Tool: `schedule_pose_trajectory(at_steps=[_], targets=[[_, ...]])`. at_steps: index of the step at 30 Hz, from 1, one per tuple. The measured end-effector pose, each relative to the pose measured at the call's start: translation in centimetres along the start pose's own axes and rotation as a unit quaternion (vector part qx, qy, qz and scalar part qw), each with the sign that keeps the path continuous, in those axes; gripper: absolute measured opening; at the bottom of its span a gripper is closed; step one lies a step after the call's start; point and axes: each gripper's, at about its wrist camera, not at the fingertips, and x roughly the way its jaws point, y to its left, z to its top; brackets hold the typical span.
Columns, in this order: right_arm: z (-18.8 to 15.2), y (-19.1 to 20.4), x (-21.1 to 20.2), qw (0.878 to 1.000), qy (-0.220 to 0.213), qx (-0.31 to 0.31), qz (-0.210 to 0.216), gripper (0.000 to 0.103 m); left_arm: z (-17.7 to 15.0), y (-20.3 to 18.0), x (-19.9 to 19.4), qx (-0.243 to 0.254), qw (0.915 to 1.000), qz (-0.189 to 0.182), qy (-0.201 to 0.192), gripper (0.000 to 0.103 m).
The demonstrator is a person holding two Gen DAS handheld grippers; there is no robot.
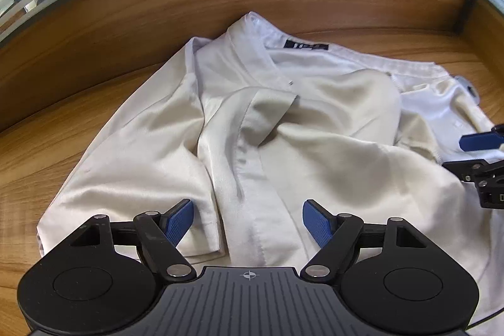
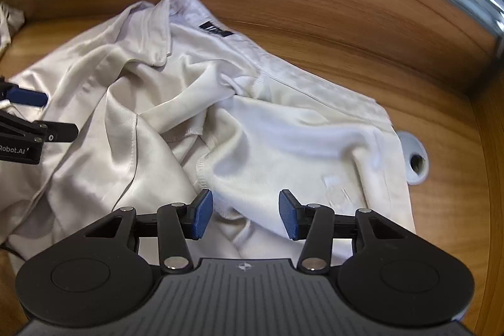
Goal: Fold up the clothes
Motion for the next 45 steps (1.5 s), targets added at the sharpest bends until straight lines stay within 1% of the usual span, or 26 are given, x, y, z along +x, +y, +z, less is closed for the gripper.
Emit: schedule_pose_trajectory(at_steps=[3, 4, 5, 6, 7, 8, 9, 10, 11, 12, 13, 16, 20, 24, 27, 30, 32, 34, 36, 37, 41, 45], targets=[[0.6, 1.7, 0.6, 0.999, 0.001, -0.052, 0.004, 0.051, -0.2, 0.1, 0.3, 0.004, 1.0000, 0.006, 0.001, 0.077], [0.7, 2.3, 0.6, 0.998, 0.001, -0.069, 0.004, 0.051, -0.3, 0.2, 0.4, 0.003, 1.0000, 0.008, 0.001, 0.073], [0.8, 2.8, 0.7, 0.996, 0.002, -0.084, 0.004, 0.051, -0.4, 0.3, 0.4, 0.001, 0.9999, 0.010, 0.002, 0.065], [0.9, 3.2, 0.8, 0.995, 0.005, -0.096, 0.000, 0.049, -0.4, 0.5, 0.5, -0.002, 0.9999, 0.012, 0.003, 0.062], [0.8, 3.5, 1.0, 0.994, 0.007, -0.108, -0.005, 0.034, -0.5, 0.7, 0.6, -0.007, 0.9998, 0.014, 0.009, 0.055], [0.8, 3.6, 0.9, 0.994, 0.008, -0.111, -0.010, 0.009, -0.5, 0.9, 0.7, -0.012, 0.9997, 0.016, 0.013, 0.046], [0.8, 3.5, 0.7, 0.994, 0.008, -0.110, -0.015, 0.006, -0.5, 1.3, 0.5, -0.019, 0.9996, 0.015, 0.015, 0.041], [0.9, 3.4, 0.5, 0.994, 0.008, -0.110, -0.019, 0.006, -0.5, 1.6, 0.4, -0.026, 0.9994, 0.014, 0.017, 0.029], [0.9, 3.2, -0.1, 0.994, 0.002, -0.106, -0.022, 0.006, -0.4, 2.0, 0.3, -0.032, 0.9992, 0.014, 0.018, 0.013], [1.0, 3.0, -0.9, 0.994, -0.005, -0.104, -0.024, 0.006, -0.4, 2.3, -0.1, -0.039, 0.9990, 0.015, 0.017, 0.008], [1.2, 2.8, -1.9, 0.994, -0.013, -0.102, -0.027, 0.005, -0.3, 2.8, -0.7, -0.047, 0.9987, 0.015, 0.012, 0.007], [1.5, 1.9, -5.6, 0.994, -0.041, -0.091, -0.037, 0.005, 0.0, 4.4, -3.6, -0.070, 0.9973, 0.015, -0.019, 0.007], [1.5, -0.8, -10.8, 0.994, -0.072, -0.056, -0.060, 0.004, 0.5, 7.2, -8.8, -0.095, 0.9930, 0.017, -0.069, 0.006], [1.1, -3.8, -15.5, 0.991, -0.098, -0.013, -0.091, 0.004, 1.1, 10.7, -14.1, -0.126, 0.9857, 0.026, -0.108, 0.004], [0.9, -6.1, -18.7, 0.987, -0.115, 0.018, -0.112, 0.003, 1.4, 13.6, -17.9, -0.156, 0.9793, 0.027, -0.126, 0.004], [0.8, -7.9, -21.6, 0.981, -0.134, 0.042, -0.133, 0.003, 2.0, 15.9, -21.2, -0.187, 0.9720, 0.019, -0.141, 0.004], [0.7, -9.0, -23.0, 0.977, -0.146, 0.055, -0.144, 0.003, 2.5, 17.1, -22.9, -0.198, 0.9682, 0.014, -0.153, 0.004], [0.9, -10.1, -23.6, 0.975, -0.150, 0.063, -0.152, 0.003, 3.1, 18.0, -23.1, -0.198, 0.9687, 0.014, -0.148, 0.004], [1.1, -10.9, -22.5, 0.976, -0.140, 0.063, -0.152, 0.004, 3.5, 18.5, -22.0, -0.191, 0.9707, 0.026, -0.143, 0.005], [1.2, -11.3, -21.8, 0.977, -0.134, 0.062, -0.151, 0.004, 3.6, 18.7, -21.0, -0.190, 0.9722, 0.028, -0.134, 0.005], [1.4, -11.5, -17.0, 0.986, -0.095, 0.052, -0.130, 0.004, 3.8, 19.2, -16.5, -0.184, 0.9772, 0.036, -0.099, 0.005], [1.4, -10.6, -11.4, 0.991, -0.058, 0.036, -0.119, 0.004, 3.6, 19.3, -11.3, -0.184, 0.9791, 0.054, -0.067, 0.005]])
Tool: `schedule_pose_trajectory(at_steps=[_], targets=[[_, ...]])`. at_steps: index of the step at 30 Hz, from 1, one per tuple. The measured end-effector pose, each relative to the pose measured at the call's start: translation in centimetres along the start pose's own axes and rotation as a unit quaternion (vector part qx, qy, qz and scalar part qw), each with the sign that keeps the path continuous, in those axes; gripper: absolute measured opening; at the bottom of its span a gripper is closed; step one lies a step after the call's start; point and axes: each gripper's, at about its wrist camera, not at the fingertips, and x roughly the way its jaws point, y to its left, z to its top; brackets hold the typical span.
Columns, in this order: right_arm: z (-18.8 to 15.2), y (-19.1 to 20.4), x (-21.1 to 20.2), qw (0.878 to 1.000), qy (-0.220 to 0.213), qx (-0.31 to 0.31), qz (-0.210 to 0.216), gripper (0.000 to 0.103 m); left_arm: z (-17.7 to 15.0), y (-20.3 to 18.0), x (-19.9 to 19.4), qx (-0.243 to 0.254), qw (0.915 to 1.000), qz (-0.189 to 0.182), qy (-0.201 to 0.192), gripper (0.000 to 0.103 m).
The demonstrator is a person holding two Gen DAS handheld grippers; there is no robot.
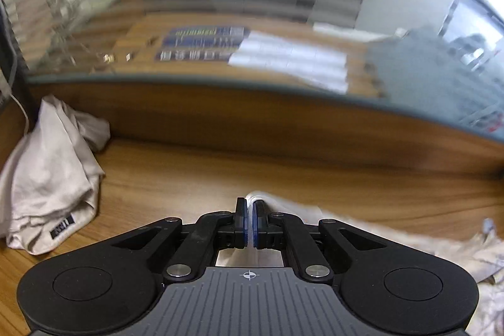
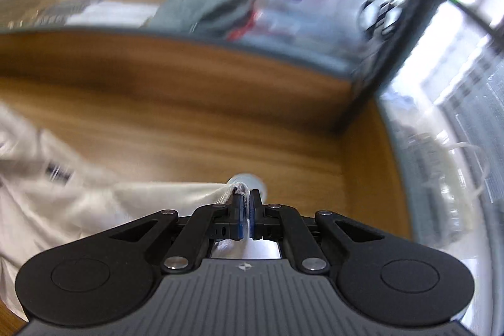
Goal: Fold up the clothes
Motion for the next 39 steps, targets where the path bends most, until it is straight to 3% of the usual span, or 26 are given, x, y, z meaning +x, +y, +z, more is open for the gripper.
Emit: schedule_pose_trajectory(at_steps=[3, 8, 11, 17, 23, 30, 37, 39], targets=[[-0.3, 2.0, 3.1, 1.000, 0.020, -0.020, -0.004, 0.010, -0.2, -0.4, 2.7, 0.006, 0.9998, 0.016, 0.010, 0.010], [0.3, 5.5, 4.2, 0.998, 0.023, -0.053, 0.013, 0.037, -0.9, -1.0, 2.6, 0.042, 0.9991, 0.011, -0.003, 0.054], [1.3, 7.8, 3.6, 0.997, 0.012, -0.066, 0.041, 0.043, -2.2, -1.6, 2.2, 0.076, 0.9971, -0.007, 0.001, 0.056], [3.0, 13.9, 3.1, 0.990, 0.002, -0.085, 0.114, 0.045, -5.6, -2.5, 3.3, 0.130, 0.9905, -0.027, 0.035, 0.059], [3.8, 22.0, 4.2, 0.978, 0.012, -0.098, 0.184, 0.045, -7.7, -3.1, 5.9, 0.151, 0.9869, -0.022, 0.053, 0.059], [4.5, 31.8, 6.4, 0.961, 0.025, -0.135, 0.239, 0.045, -7.8, -2.7, 7.9, 0.130, 0.9895, -0.031, 0.054, 0.055], [4.2, 36.8, 7.9, 0.947, 0.038, -0.206, 0.242, 0.044, -7.4, -1.3, 8.7, 0.101, 0.9925, -0.044, 0.054, 0.013], [4.0, 37.4, 8.2, 0.945, 0.041, -0.226, 0.234, 0.023, -7.2, -0.8, 8.3, 0.092, 0.9933, -0.048, 0.050, 0.011]])
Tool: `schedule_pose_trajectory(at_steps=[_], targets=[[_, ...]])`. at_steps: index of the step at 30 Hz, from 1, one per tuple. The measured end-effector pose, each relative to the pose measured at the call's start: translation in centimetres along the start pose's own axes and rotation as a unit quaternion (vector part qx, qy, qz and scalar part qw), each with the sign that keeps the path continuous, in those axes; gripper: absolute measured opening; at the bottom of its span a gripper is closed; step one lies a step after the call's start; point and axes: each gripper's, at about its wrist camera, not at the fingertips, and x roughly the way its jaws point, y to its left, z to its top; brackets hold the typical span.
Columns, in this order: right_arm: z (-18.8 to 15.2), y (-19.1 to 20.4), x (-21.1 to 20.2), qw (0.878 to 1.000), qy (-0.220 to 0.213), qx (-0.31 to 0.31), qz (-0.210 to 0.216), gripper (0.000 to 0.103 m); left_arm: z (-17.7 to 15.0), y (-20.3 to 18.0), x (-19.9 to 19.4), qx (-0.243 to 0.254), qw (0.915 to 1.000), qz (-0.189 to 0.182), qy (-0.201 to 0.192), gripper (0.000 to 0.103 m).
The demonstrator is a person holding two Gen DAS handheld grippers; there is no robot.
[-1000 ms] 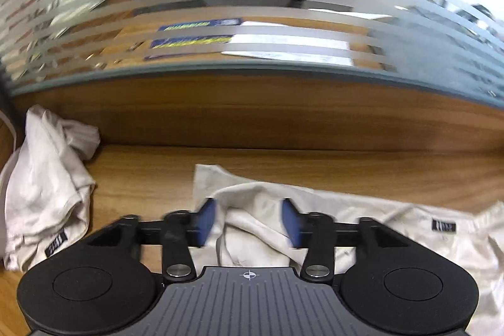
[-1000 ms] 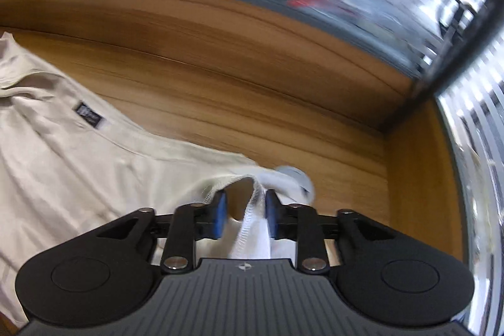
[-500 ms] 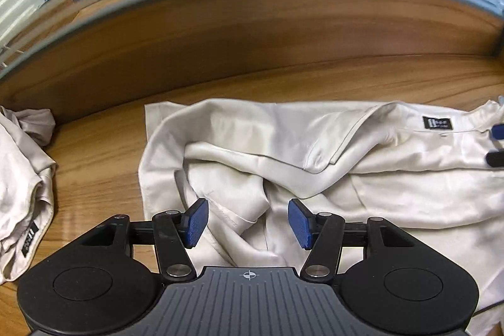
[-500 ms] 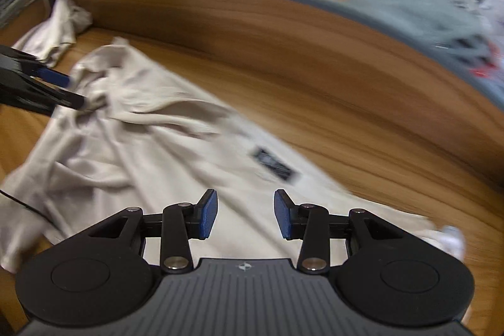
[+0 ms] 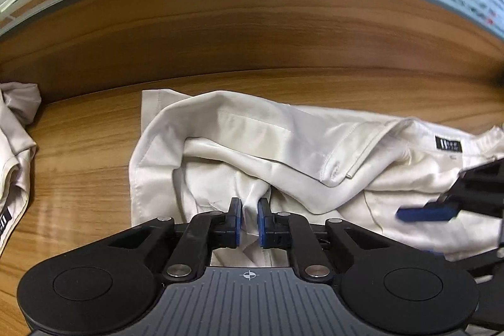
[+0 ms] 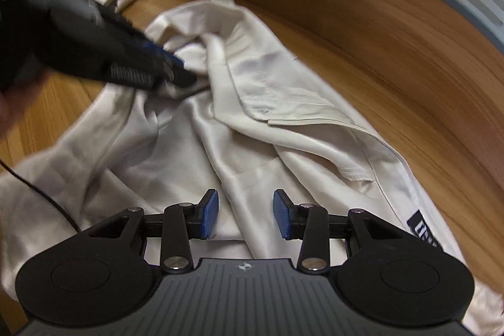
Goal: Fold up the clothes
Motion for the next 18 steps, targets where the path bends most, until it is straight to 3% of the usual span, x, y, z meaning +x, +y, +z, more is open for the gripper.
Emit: schedule_pose_trajectory(at_steps=[1, 2, 6, 11, 18], targets=[[-0.1, -0.1, 0.2, 1.000, 0.005, -0.001, -0.002, 0.005, 0.1, 0.1, -0.3, -0.002, 1.0000, -0.002, -0.004, 0.009], [-0.2, -0.3, 0.1, 1.000, 0.005, 0.005, -0.003, 0.003, 0.1, 0.2, -0.7, -0.003, 1.0000, -0.003, -0.008, 0.006], [-0.6, -1.4, -2.3, 0.999, -0.021, 0.026, -0.004, 0.002, 0.5, 0.4, -3.2, -0.009, 0.9994, -0.022, -0.027, 0.006], [-2.0, -2.4, -8.5, 0.997, -0.058, 0.048, -0.007, 0.001, 0.4, 0.1, -6.9, -0.007, 0.9980, -0.048, -0.041, 0.005], [-5.8, -3.9, -17.3, 0.992, -0.091, 0.091, -0.013, 0.001, -1.0, 0.1, -13.1, -0.054, 0.9884, -0.135, -0.045, 0.005]])
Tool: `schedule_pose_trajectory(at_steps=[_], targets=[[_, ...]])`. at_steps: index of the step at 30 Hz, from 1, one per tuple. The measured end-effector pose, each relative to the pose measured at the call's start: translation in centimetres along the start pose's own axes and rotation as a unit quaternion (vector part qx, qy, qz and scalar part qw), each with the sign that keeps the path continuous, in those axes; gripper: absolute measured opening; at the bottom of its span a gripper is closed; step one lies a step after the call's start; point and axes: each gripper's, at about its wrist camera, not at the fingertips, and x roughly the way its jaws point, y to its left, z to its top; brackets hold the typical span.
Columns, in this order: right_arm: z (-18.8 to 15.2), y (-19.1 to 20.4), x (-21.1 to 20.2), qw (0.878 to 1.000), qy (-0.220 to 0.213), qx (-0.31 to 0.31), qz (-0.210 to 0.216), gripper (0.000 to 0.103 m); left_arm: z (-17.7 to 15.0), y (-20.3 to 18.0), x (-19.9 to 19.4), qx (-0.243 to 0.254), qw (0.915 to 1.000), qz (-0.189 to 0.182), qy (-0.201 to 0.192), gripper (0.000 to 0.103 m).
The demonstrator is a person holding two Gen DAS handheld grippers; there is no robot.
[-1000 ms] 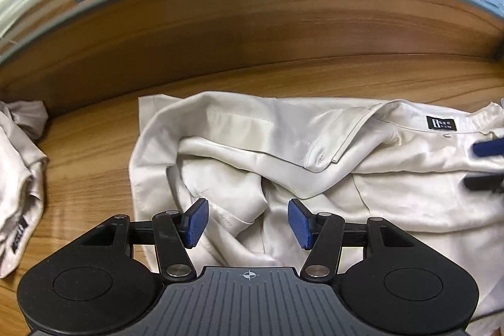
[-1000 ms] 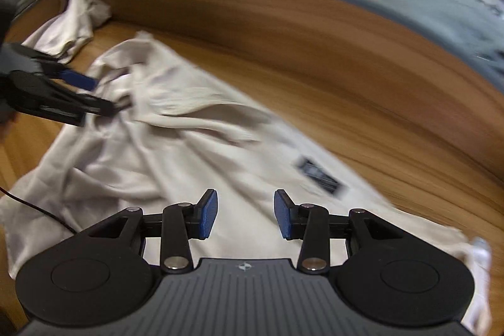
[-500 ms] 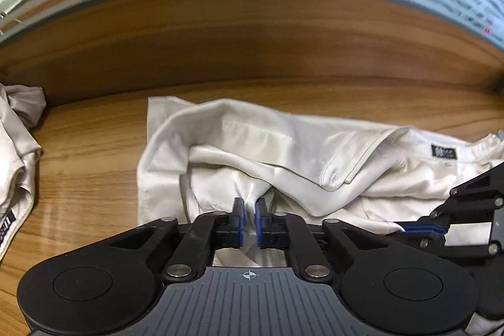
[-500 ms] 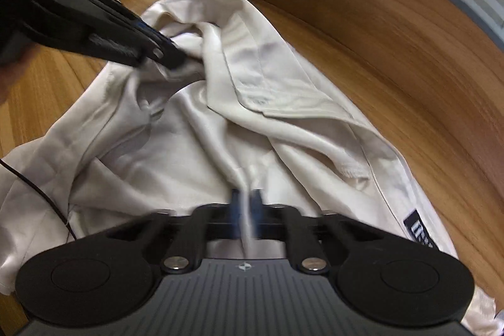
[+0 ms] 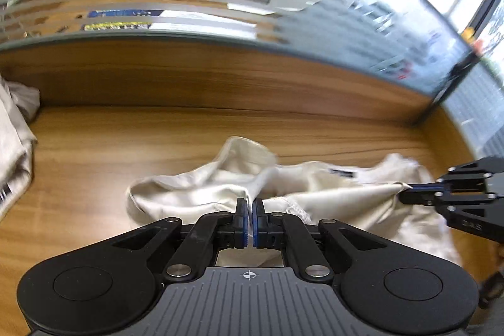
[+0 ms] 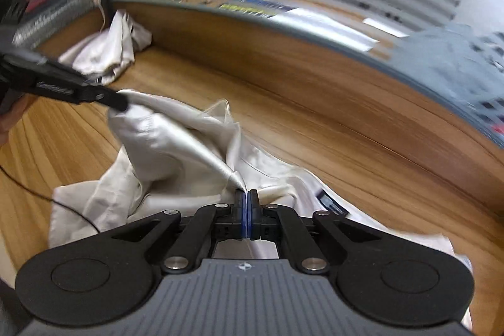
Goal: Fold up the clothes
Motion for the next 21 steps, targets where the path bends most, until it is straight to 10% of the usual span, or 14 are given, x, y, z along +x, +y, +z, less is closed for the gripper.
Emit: schedule_pose_trajectory(at_steps=[9, 16, 21], targets=[[-4.4, 1.7, -2.0, 0.995, 0.064, -0.011, 0.074, 0.006, -5.5, -0.3, 0.8, 0.024, 0.9972, 0.032, 0.063, 0.007], [-3.4, 2.8, -0.7, 0.995, 0.052, -0.016, 0.085, 0.018, -6.9, -1.8, 1.5, 0.084, 0.9932, 0.062, 0.051, 0.046], [-2.1, 3.9, 2.9, 0.994, 0.058, -0.012, 0.088, 0.019, -6.7, -2.9, 3.5, 0.147, 0.9853, 0.072, 0.048, 0.052]])
